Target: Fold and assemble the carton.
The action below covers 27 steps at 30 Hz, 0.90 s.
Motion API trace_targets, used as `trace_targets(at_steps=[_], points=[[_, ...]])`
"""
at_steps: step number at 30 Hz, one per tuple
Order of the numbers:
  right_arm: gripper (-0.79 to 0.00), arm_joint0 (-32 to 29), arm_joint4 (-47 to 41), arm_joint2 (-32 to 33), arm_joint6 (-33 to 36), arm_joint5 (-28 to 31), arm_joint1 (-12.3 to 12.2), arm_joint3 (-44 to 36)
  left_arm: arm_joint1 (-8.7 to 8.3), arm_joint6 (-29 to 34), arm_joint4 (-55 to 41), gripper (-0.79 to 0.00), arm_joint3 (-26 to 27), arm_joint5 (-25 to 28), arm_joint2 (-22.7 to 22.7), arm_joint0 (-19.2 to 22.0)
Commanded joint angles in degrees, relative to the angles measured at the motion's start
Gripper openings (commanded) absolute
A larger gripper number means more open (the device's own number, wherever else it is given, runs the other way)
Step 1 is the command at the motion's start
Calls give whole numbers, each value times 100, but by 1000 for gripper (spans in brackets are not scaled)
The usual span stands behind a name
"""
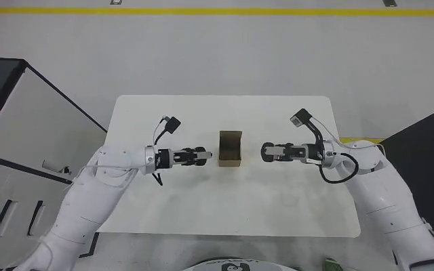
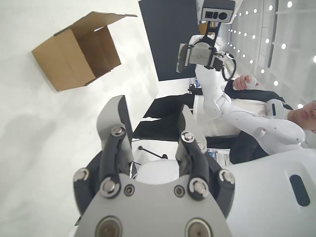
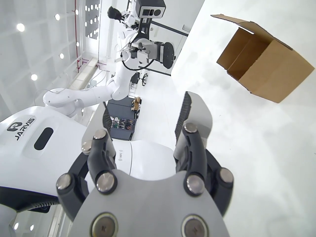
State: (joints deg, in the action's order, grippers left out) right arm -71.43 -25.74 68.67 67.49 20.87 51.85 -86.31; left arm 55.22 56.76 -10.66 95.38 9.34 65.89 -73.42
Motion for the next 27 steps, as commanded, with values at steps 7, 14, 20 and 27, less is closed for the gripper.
trace_targets(at_steps=[7,14,20,27], points=[[-785,220,1092,-433,-1010,-545,119,214,238,-508,26,-785,-913,-26,-737,638],[-785,410,1142,-667,-1117,-619,198,463,345,-518,-123,-785,-1310,-39,-988,908],[-785,394,1180,-679,-1191,-654,202,470,357,-655,-67,-785,-1303,-49,-1020,863],[-785,632,1549,-1056,-1676,-941,341,662,559,-1132,-36,-785,-1912,-31,-1432,1151]])
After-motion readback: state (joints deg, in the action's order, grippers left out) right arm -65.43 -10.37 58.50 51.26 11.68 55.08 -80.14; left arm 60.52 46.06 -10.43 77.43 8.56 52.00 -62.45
